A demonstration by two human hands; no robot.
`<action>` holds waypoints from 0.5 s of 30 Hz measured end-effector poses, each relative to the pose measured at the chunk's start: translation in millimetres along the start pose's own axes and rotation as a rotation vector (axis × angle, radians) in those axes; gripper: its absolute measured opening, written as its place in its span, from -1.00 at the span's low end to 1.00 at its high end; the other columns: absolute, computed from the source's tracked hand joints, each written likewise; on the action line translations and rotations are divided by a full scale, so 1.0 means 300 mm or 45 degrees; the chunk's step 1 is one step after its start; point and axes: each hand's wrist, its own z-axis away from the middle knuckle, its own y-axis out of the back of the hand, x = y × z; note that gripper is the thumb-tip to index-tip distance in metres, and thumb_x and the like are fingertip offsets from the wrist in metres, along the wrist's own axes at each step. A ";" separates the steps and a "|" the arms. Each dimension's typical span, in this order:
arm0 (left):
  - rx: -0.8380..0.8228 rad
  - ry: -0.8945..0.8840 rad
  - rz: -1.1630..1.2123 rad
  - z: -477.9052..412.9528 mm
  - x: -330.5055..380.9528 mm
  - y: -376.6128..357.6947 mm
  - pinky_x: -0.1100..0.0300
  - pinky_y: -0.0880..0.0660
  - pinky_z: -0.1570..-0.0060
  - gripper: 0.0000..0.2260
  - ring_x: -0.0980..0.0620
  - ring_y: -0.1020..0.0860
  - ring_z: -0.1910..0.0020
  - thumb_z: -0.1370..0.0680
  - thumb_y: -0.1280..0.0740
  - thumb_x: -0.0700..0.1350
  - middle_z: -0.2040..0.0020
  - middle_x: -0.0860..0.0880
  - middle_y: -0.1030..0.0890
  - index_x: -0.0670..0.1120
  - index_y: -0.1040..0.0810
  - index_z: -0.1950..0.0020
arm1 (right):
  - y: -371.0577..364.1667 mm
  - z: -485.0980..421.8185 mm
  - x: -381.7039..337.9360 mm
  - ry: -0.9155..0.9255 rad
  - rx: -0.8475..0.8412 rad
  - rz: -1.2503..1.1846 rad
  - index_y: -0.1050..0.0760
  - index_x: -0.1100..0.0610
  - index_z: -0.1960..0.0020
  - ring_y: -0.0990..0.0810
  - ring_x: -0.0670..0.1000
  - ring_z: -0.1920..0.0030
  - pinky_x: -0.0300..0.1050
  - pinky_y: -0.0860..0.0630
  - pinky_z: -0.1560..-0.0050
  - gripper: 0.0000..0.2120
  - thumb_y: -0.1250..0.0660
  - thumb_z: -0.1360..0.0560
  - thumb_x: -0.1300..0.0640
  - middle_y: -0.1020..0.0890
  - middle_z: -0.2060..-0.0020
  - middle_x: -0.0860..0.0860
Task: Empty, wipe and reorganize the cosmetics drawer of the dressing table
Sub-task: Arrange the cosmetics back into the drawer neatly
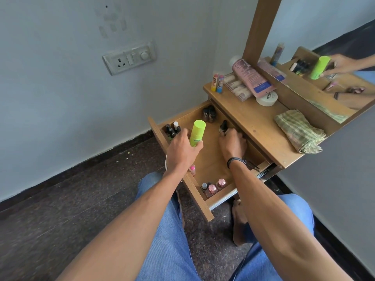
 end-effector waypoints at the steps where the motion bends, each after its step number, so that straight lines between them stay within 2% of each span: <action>1: -0.003 0.000 -0.002 -0.001 0.000 0.001 0.25 -0.37 0.24 -0.59 0.12 -0.48 0.16 -0.52 -0.39 0.21 0.03 -0.01 -0.60 -0.05 -0.46 -0.17 | 0.000 0.004 -0.002 -0.006 -0.003 -0.037 -0.60 0.08 0.08 -0.67 0.12 0.16 -0.02 -0.60 0.04 -0.78 -0.28 -0.62 -0.02 -0.68 0.20 0.03; 4: -0.020 -0.022 -0.019 0.000 0.004 0.003 0.22 -0.38 0.26 -0.61 0.08 -0.54 0.15 -0.52 -0.39 0.21 0.05 -0.01 -0.60 -0.05 -0.45 -0.14 | 0.022 0.030 -0.016 0.041 -0.025 -0.244 -0.61 0.04 0.10 -0.65 0.02 0.20 -0.12 -0.53 0.12 -0.82 -0.30 -0.59 0.01 -0.65 0.25 -0.06; 6: -0.021 -0.056 -0.040 -0.001 0.010 0.005 0.18 -0.35 0.30 -0.62 0.03 -0.57 0.16 -0.52 -0.40 0.19 0.08 -0.02 -0.60 -0.06 -0.45 -0.10 | 0.055 0.061 -0.021 0.135 -0.068 -0.404 -0.67 0.04 0.02 -0.64 -0.09 0.16 -0.14 -0.58 0.13 -0.85 -0.31 -0.57 0.11 -0.67 0.17 -0.10; 7: -0.022 -0.070 -0.057 -0.002 0.011 0.006 0.18 -0.34 0.31 -0.62 0.03 -0.56 0.17 -0.52 -0.40 0.19 0.08 -0.03 -0.61 -0.07 -0.45 -0.10 | 0.072 0.080 -0.018 0.188 -0.117 -0.462 -0.68 0.05 -0.03 -0.63 -0.13 0.13 -0.14 -0.60 0.09 -0.81 -0.30 -0.55 0.15 -0.67 0.12 -0.12; 9: -0.035 -0.105 -0.116 -0.006 0.013 0.007 0.18 -0.31 0.34 -0.60 0.04 -0.51 0.21 -0.52 -0.41 0.20 0.07 -0.04 -0.62 -0.08 -0.46 -0.12 | 0.110 0.118 -0.006 0.256 -0.310 -0.579 -0.69 0.01 -0.11 -0.63 -0.07 0.09 -0.07 -0.62 0.03 -0.74 -0.31 -0.50 0.18 -0.68 0.04 -0.12; 12: -0.076 -0.197 -0.215 0.000 0.010 0.005 0.17 -0.32 0.34 -0.58 -0.03 -0.60 0.14 -0.51 -0.41 0.23 0.07 -0.05 -0.63 -0.07 -0.47 -0.12 | 0.152 0.164 0.010 0.351 -0.570 -0.712 -0.66 -0.04 -0.20 -0.60 -0.03 -0.01 -0.04 -0.56 -0.02 -0.67 -0.36 -0.45 0.07 -0.65 -0.06 -0.10; 15: -0.100 -0.271 -0.248 0.002 0.007 0.003 0.18 -0.31 0.34 -0.56 -0.04 -0.63 0.06 -0.49 -0.41 0.26 0.04 -0.05 -0.65 -0.06 -0.48 -0.12 | 0.172 0.190 0.016 0.400 -0.581 -0.738 -0.63 -0.06 -0.26 -0.56 -0.05 -0.07 -0.02 -0.49 -0.07 -0.66 -0.44 -0.50 -0.05 -0.62 -0.13 -0.09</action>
